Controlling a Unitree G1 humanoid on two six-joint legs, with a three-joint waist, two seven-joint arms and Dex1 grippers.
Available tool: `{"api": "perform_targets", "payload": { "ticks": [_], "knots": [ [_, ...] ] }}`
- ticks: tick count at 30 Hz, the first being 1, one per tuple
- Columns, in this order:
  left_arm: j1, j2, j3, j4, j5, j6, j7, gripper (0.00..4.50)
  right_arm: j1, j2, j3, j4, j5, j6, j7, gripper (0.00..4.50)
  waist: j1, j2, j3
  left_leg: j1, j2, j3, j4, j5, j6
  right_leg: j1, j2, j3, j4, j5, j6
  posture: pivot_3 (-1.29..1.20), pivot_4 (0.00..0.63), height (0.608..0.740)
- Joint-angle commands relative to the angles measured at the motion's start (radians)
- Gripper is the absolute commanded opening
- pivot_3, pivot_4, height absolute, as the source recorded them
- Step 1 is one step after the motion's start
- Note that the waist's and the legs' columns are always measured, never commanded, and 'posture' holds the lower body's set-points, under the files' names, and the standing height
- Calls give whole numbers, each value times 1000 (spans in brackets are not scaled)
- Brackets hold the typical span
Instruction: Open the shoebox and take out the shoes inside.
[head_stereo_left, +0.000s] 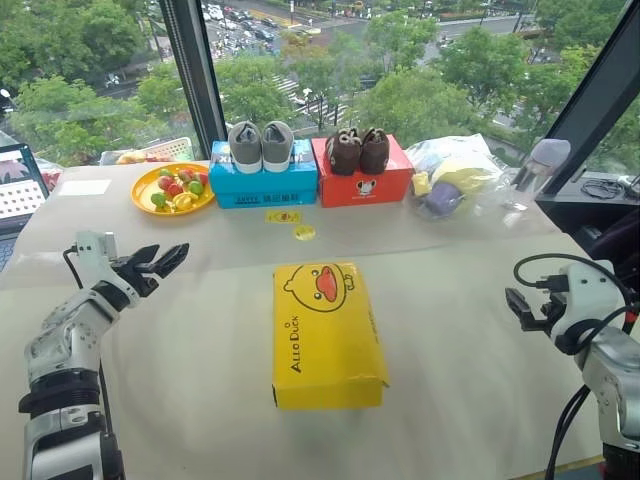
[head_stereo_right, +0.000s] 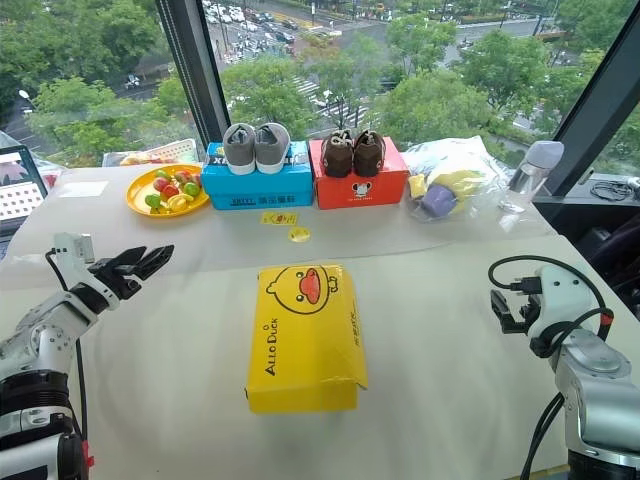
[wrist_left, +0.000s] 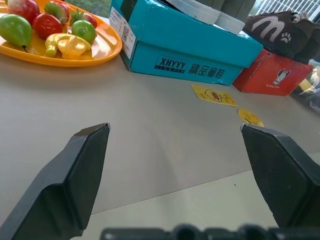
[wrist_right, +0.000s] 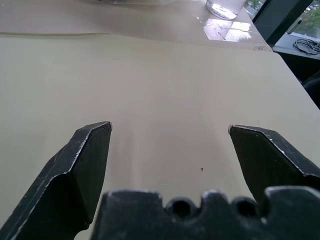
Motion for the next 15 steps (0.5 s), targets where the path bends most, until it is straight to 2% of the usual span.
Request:
{"api": "perform_targets", "payload": {
  "ticks": [1, 4, 6, 7, 9, 13, 15],
  "knots": [
    [-18, -10, -11, -49, -1, -23, -12, 4500, 0, -2, -8, -27, -12, -36, -9, 4440, 0, 0, 0, 0, 0, 0, 0, 0, 0, 0, 0, 0, 0, 0, 0, 0, 150, 731],
    [6, -11, -94, -66, 73, -102, -69, 4500, 6, -2, 18, -21, -26, -42, -7, 4440, 1, 0, 0, 0, 0, 0, 0, 0, 0, 0, 0, 0, 0, 0, 0, 0, 150, 731],
    [57, 33, -203, -98, 176, -215, -174, 4500, 16, -16, 35, -45, -16, -29, 25, 4440, 1, 0, 0, 0, 0, 0, 0, 0, 0, 0, 0, 0, 0, 0, 0, 0, 150, 731],
    [83, 65, -237, -133, 180, -241, -268, 4500, 24, -40, 47, -74, 10, -14, 72, 4440, 1, 0, 0, 0, 0, 0, 0, 0, 0, 0, 0, 0, 0, 0, 0, 0, 150, 731],
    [122, 128, -244, -228, 96, -197, -441, 4500, 39, -99, 71, -114, 44, 5, 163, 4440, -4, 0, 0, 0, 0, 1, -1, 0, 0, -1, 0, 1, 0, 0, 0, 0, 150, 731],
    [207, 276, -224, -395, -24, -59, -644, 4500, 55, -199, 69, -143, 111, 9, 305, 4440, -7, 1, 1, -1, 2, 1, -2, 0, 0, -2, 2, 1, -2, -1, 0, 0, 150, 731],
    [297, 404, -195, -500, -103, 33, -789, 4500, 48, -258, 68, -142, 167, -9, 420, 4440, -7, 1, 1, 0, 2, 1, -3, -1, 1, -2, 2, 1, -2, -2, 1, 0, 150, 731]
  ]
}}
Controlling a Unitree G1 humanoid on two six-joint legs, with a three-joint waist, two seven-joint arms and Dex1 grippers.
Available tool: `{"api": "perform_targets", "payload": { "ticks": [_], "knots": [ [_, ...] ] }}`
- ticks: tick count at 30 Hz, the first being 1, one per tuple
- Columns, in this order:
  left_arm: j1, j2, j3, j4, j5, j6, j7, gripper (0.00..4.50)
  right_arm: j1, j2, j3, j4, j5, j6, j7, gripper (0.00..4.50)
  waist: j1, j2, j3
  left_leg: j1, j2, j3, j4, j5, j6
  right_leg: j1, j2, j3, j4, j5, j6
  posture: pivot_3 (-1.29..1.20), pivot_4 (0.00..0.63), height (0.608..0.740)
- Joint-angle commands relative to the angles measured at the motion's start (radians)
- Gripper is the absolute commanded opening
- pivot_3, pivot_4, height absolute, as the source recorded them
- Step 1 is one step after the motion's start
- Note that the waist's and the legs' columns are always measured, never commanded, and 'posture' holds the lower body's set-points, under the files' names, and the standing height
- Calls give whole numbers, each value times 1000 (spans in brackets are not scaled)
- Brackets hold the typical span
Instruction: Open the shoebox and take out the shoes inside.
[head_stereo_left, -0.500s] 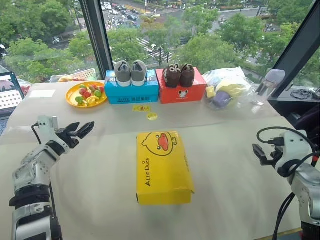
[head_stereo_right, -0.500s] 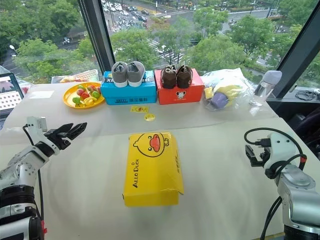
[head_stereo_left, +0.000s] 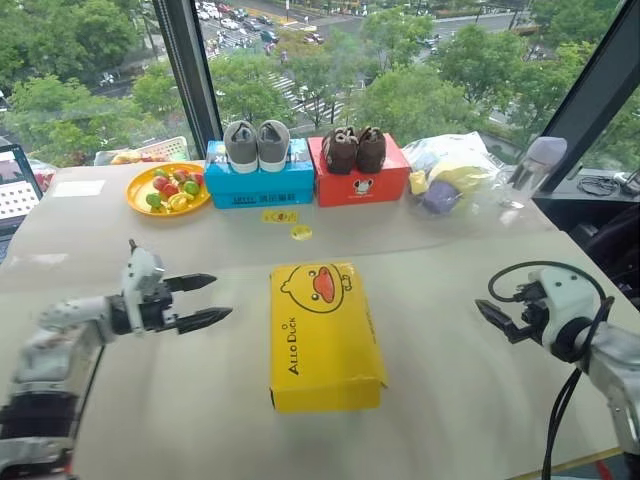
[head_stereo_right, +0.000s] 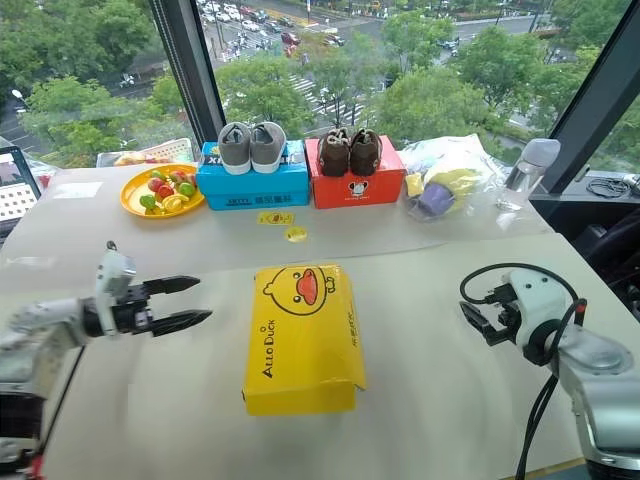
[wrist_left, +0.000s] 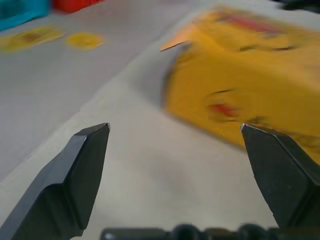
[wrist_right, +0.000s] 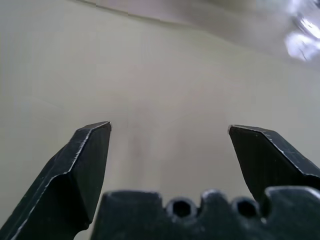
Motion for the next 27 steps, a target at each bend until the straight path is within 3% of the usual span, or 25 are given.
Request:
{"api": "perform_targets", "payload": {
  "ticks": [1, 6, 10, 14, 18, 24, 27],
  "knots": [
    [118, 175, 79, -184, -179, 165, -223, 4500, -7, -91, -15, -31, 96, -32, 188, 4440, 0, 2, 1, 0, 0, 0, 0, 0, 0, 0, 0, 0, -1, -2, 4, 0, 150, 731],
    [172, 303, 138, -191, -345, 231, -263, 4500, -53, -176, 68, 12, 135, -112, 371, 4440, 16, 4, 2, 1, 0, 0, 0, 0, 1, 0, -1, -2, -1, -5, 6, 0, 150, 731],
    [219, 327, 130, -155, -346, 166, -263, 4500, -144, -184, 181, 69, 116, -165, 445, 4440, 19, 4, 3, 1, -1, 0, 0, 0, 1, 1, -1, -1, 0, -7, 3, 0, 150, 731],
    [293, 329, 136, -149, -341, 103, -263, 4500, -209, -177, 289, 158, 41, -229, 465, 3389, 14, 4, 3, 0, -1, 0, 0, 0, 1, 0, -1, -1, 0, -6, 4, 0, 150, 731],
    [342, 326, 154, -153, -338, 79, -263, 4500, -254, -174, 411, 229, -48, -319, 510, 2050, 16, 4, 3, -1, -1, 1, 0, -1, 1, -1, -1, -2, 0, -4, 0, 0, 150, 731],
    [375, 301, 177, -173, -316, 51, -263, 4500, -367, -74, 601, 319, -149, -391, 564, 55, 14, 4, 3, -1, -2, 1, 0, 0, 1, -1, -1, -2, 0, -4, -1, 0, 150, 731],
    [399, 290, 204, -184, -310, 35, -263, 4500, -403, -38, 642, 324, -168, -400, 580, 55, 12, 5, 3, -1, -2, 1, 0, 0, 0, -1, -1, -2, 0, -4, -1, 0, 150, 731]
  ]
}}
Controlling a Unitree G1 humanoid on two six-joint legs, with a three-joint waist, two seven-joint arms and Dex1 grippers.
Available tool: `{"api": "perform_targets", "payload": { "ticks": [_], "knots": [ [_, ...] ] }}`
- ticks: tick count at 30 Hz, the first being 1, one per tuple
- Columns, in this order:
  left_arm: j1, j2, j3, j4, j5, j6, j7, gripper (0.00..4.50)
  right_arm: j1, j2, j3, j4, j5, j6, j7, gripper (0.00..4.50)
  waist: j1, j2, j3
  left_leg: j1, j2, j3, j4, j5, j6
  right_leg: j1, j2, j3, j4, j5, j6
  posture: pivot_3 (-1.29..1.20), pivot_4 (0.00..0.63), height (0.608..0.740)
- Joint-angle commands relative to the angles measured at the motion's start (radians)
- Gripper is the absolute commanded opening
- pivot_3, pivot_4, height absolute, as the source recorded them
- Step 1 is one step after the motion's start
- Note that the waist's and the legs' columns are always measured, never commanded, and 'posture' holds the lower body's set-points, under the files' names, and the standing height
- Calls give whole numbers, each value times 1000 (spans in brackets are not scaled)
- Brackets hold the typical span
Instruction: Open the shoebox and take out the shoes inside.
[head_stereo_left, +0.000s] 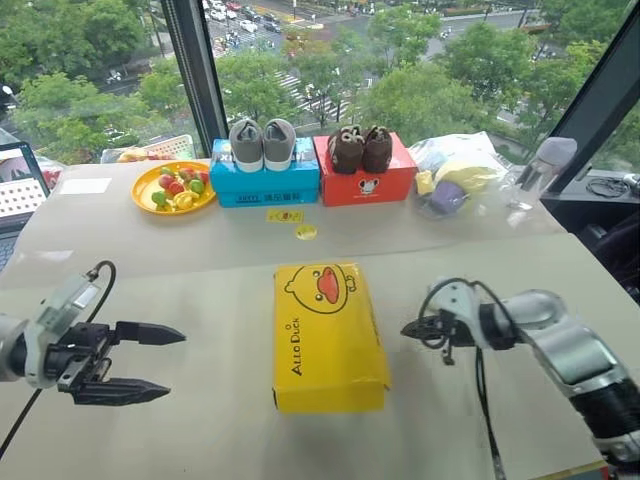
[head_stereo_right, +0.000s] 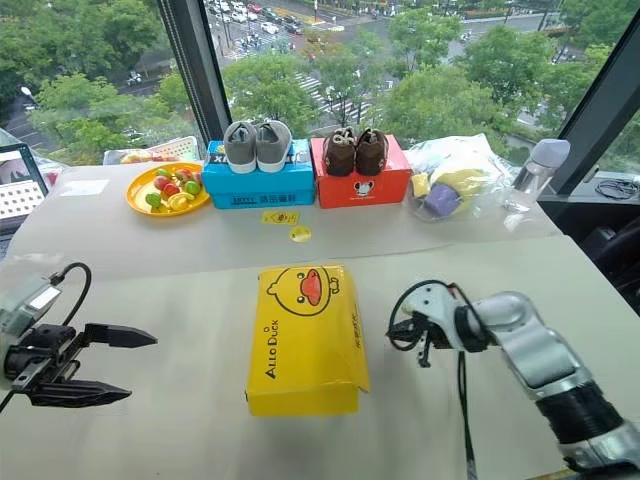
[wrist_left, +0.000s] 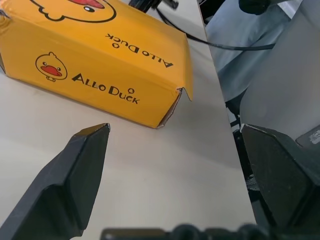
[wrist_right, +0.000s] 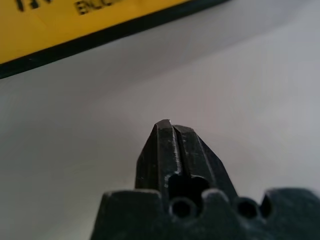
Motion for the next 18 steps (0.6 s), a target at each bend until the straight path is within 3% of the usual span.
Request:
{"api": "perform_targets", "payload": {
  "ticks": [1, 11, 18],
  "knots": [
    [26, -14, 63, -29, 9, -27, -8, 4500, -52, 29, 27, -16, -21, -26, 25, 55, -1, 0, 0, 0, 0, 0, 0, 0, 0, 0, 0, 0, 0, 0, 0, 0, 150, 731],
    [61, -199, 90, -13, 152, -192, 30, 4500, -161, 136, -21, -200, 130, 171, 3, 55, -2, 0, 0, 0, 0, -1, 1, 1, -2, 0, 0, -2, 1, 1, -1, 0, 150, 731],
    [97, -214, 122, -33, 165, -163, 24, 4500, -228, 178, -53, -260, 222, 268, -22, 55, -3, 1, 0, 0, 1, -1, 1, 1, -1, 0, -1, -3, 1, 1, -2, 0, 150, 731]
  ]
}}
